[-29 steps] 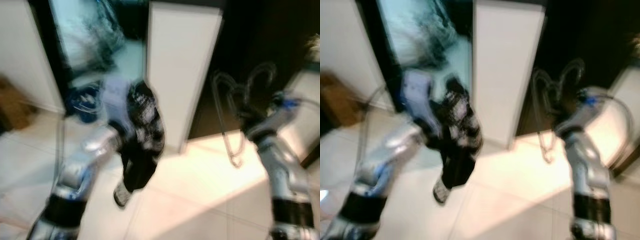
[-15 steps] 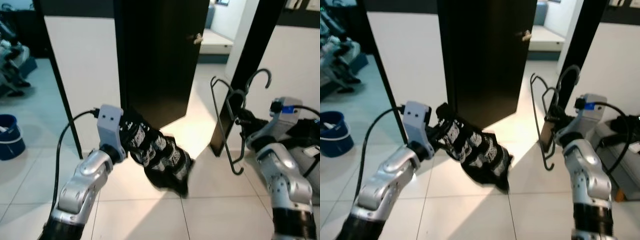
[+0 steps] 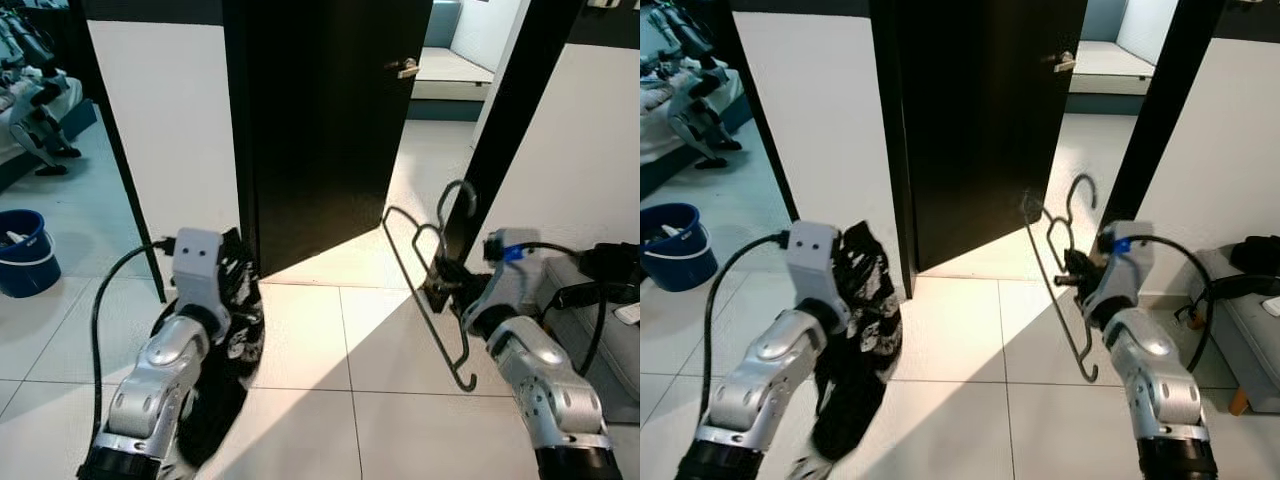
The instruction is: Hang hanger
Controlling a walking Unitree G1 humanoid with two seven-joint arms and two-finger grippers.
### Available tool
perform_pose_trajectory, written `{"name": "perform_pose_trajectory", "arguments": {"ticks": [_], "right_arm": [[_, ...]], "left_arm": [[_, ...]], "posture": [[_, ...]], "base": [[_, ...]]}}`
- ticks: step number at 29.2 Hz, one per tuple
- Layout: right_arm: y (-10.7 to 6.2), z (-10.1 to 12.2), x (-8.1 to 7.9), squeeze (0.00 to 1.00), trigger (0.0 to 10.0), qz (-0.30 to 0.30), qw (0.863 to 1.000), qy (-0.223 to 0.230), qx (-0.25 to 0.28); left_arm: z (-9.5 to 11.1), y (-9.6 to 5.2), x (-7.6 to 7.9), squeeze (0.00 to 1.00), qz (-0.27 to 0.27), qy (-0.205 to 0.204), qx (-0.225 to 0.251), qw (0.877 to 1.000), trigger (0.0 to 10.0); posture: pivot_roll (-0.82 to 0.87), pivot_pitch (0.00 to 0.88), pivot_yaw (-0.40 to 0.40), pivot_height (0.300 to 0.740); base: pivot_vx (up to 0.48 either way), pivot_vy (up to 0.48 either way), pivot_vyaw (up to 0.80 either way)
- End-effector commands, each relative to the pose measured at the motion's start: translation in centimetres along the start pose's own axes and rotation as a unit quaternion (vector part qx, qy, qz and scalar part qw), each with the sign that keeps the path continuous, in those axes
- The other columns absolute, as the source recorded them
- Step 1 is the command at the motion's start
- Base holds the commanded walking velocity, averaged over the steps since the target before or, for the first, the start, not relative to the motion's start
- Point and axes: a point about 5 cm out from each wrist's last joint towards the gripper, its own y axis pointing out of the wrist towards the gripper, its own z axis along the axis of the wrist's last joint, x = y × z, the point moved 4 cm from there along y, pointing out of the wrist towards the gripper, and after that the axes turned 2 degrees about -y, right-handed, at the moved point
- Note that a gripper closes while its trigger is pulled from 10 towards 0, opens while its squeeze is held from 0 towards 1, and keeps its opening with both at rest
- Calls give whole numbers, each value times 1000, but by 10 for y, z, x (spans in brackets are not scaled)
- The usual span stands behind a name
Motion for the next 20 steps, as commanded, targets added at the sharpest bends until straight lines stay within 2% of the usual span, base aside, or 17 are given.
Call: {"name": "perform_pose_trajectory", "arguments": {"ticks": [1, 5, 11, 13, 16, 20], "right_arm": [[-3, -9, -1, 0, 10000, 6, 1000, -15, -11], [-7, -23, -2, 0, 10000, 8, 999, -21, -30], [-8, -31, -2, 0, 10000, 8, 999, -27, -41], [-10, -40, -4, 0, 10000, 9, 998, -33, -53], [-10, -43, -5, 0, 10000, 9, 998, -34, -55], [-10, -46, -8, 0, 10000, 12, 998, -29, -59]], "left_arm": [[-2, -3, -3, 0, -2, 18, 2, 1000, 10000], [-8, -7, -8, 0, 4, 23, -6, 1000, 10000], [-12, -9, -8, 0, 3, 22, -11, 1000, 10000], [-23, -12, -3, 0, -4, 27, -29, 999, 10000], [-28, -13, -4, 0, 1, 24, -37, 999, 10000], [-27, -15, -14, 0, 19, 10, -36, 999, 10000]], "posture": [[-13, 0, -80, 740], [-13, 0, -79, 740], [-5, 0, -78, 740], [-6, 0, -76, 740], [-6, 0, -74, 740], [-8, 0, -65, 740]], "base": [[0, 0, 0], [0, 0, 0], [0, 0, 0], [0, -465, 0], [0, -465, 0], [0, 0, 0]]}}
